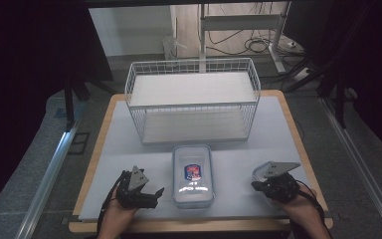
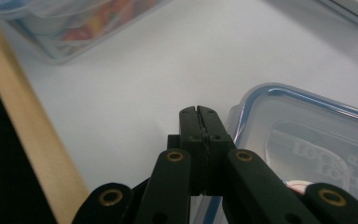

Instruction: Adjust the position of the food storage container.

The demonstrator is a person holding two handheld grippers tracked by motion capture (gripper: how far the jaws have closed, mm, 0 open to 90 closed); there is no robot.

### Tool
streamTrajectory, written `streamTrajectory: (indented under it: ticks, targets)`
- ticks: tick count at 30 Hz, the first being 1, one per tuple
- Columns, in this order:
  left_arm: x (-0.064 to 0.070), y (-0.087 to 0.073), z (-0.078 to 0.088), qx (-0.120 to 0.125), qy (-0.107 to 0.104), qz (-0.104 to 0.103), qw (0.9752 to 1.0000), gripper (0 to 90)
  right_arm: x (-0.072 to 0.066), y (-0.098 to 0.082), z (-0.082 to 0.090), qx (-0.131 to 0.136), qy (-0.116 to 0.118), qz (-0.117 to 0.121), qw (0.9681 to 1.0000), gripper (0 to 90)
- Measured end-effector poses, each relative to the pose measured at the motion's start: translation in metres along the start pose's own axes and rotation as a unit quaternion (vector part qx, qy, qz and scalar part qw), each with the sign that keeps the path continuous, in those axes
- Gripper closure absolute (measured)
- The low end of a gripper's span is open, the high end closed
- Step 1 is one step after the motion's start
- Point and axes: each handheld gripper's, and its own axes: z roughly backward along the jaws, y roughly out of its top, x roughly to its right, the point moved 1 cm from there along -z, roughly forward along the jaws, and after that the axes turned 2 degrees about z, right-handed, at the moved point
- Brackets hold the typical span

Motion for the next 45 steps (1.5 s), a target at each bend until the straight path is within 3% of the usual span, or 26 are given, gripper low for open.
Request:
streamTrajectory:
  ticks: [12, 15, 18, 24, 30, 31, 39, 45]
  targets:
    - [-0.002, -0.001, 0.000, 0.001, -0.003, 0.008, 1.0000, 7.9, 0.034, -0.012, 0.008, 0.006, -0.041, -0.045, 0.9981, 89.6]
    - [-0.002, -0.001, 0.000, -0.001, -0.001, 0.010, 1.0000, 7.9, 0.037, -0.014, 0.009, 0.006, -0.048, -0.055, 0.9973, 89.5]
    - [-0.003, -0.001, -0.001, 0.000, -0.002, 0.014, 0.9999, 7.9, 0.034, -0.012, 0.010, 0.008, -0.057, -0.050, 0.9971, 89.5]
    - [-0.004, -0.001, 0.001, 0.002, -0.002, 0.021, 0.9998, 7.9, 0.020, 0.000, 0.005, 0.039, -0.024, -0.040, 0.9982, 89.1]
    - [-0.009, -0.001, 0.004, 0.012, -0.005, 0.035, 0.9993, 7.9, 0.003, 0.011, -0.010, 0.043, 0.015, -0.023, 0.9987, 88.6]
    - [-0.010, -0.001, 0.005, 0.017, -0.005, 0.041, 0.9990, 7.9, -0.003, 0.015, -0.016, 0.047, 0.033, -0.022, 0.9981, 88.5]
    - [-0.014, -0.003, 0.006, 0.014, 0.003, 0.042, 0.9990, 8.0, -0.032, 0.032, -0.049, 0.040, 0.114, -0.004, 0.9927, 85.9]
    - [-0.019, -0.004, 0.008, 0.017, 0.012, 0.048, 0.9986, 8.0, -0.048, 0.044, -0.064, 0.035, 0.144, 0.015, 0.9889, 87.8]
